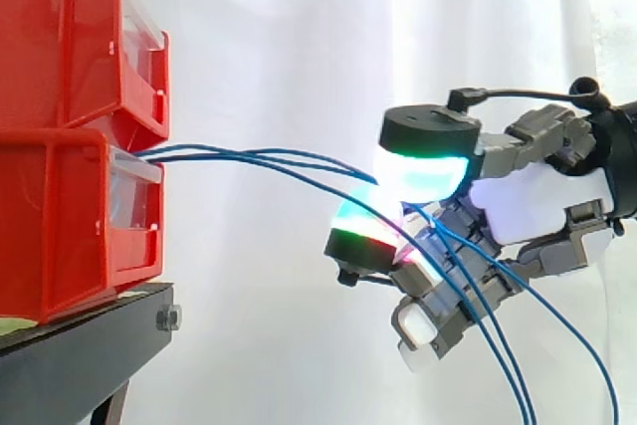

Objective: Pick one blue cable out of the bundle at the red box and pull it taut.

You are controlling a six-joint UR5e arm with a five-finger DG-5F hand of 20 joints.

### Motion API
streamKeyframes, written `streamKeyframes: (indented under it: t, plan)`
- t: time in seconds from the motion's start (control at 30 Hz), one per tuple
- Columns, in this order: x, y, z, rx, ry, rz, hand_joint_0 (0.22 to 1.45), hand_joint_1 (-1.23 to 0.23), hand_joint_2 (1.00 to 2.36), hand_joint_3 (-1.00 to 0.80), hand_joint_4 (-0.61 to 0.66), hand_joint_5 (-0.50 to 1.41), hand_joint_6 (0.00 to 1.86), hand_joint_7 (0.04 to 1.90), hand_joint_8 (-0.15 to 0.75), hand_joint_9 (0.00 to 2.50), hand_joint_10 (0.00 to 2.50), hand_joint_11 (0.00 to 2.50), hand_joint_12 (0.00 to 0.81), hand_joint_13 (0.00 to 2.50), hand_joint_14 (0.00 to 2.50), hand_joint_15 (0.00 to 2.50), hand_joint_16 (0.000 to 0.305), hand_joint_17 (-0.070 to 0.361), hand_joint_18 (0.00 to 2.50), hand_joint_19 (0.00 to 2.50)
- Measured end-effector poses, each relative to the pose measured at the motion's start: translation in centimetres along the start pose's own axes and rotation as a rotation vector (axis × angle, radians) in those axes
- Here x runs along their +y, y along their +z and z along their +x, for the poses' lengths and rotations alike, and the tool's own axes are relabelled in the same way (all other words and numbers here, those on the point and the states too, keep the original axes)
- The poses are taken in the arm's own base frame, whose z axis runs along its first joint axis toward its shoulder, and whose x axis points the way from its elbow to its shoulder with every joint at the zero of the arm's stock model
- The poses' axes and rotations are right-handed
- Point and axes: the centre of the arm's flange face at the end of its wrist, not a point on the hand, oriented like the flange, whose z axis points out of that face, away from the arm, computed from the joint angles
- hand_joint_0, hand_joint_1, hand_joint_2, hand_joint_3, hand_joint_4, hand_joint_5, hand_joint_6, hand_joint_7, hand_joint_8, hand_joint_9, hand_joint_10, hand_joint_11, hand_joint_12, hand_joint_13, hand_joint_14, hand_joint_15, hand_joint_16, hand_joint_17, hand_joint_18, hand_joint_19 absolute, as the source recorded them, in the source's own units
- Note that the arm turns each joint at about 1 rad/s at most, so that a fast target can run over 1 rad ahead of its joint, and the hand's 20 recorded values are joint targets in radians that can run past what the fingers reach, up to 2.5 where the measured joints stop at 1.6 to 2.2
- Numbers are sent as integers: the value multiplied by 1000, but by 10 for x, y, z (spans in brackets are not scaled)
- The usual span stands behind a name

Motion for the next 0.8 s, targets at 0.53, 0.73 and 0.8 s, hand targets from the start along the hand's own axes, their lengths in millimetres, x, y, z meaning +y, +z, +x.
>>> streamKeyframes:
  t: [0.53,0.73,0.8]
  plan:
    - [0,0,1,1,-1,0,596,-632,1013,-175,204,-166,913,1082,411,919,14,942,414,778,17,538,62,138,608,453]
    - [1,0,1,2,-2,0,616,-712,1015,-100,196,-167,925,1058,406,934,15,982,411,782,18,541,61,138,616,436]
    - [0,0,2,2,-2,0,630,-736,1017,-101,176,-169,924,1085,400,929,15,994,402,777,19,551,59,133,609,434]
